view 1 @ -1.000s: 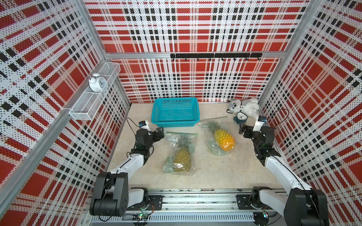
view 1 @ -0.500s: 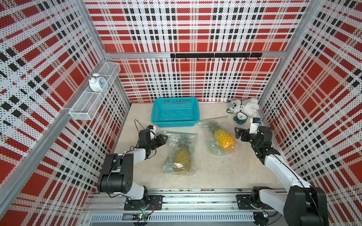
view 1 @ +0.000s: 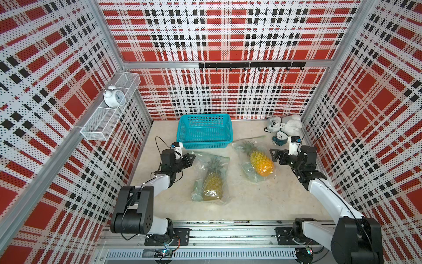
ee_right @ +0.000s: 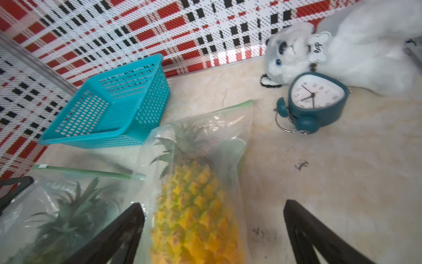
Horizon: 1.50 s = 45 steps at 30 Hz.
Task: Open the zip-top bag and take out the pineapple
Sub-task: Pick up the zipper food storage bag at the center of the board.
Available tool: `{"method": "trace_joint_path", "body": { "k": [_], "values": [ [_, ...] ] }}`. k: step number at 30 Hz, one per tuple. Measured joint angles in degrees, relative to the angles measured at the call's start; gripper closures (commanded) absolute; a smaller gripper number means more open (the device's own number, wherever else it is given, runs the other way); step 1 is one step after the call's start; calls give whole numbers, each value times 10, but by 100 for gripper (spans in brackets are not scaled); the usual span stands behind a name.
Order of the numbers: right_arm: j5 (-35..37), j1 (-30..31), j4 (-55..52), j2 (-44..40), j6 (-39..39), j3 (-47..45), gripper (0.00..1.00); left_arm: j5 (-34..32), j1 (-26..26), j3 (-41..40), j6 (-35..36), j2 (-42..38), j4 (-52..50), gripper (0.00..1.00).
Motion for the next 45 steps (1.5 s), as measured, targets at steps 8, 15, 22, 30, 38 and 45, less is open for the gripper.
{"method": "trace_joint_path", "body": {
  "k": [8,15,22,30,38,45],
  "values": [
    [-37,76,4,26,-1,59,0,-9,-96,101,46,-24,-61,100],
    [-145,111,94,68,-56,63,1,-12,-173,210,104,-23,-148,100],
    [-254,145,85,155,-148,157,8,-11,-217,283,159,-21,-212,100],
    [-299,156,54,173,-211,209,9,-7,-257,395,208,21,-311,100],
    [-304,157,-19,173,-286,249,13,-12,-299,487,261,54,-395,100],
    [-305,157,-96,161,-352,258,12,-59,-306,488,300,36,-427,100]
  ]
}}
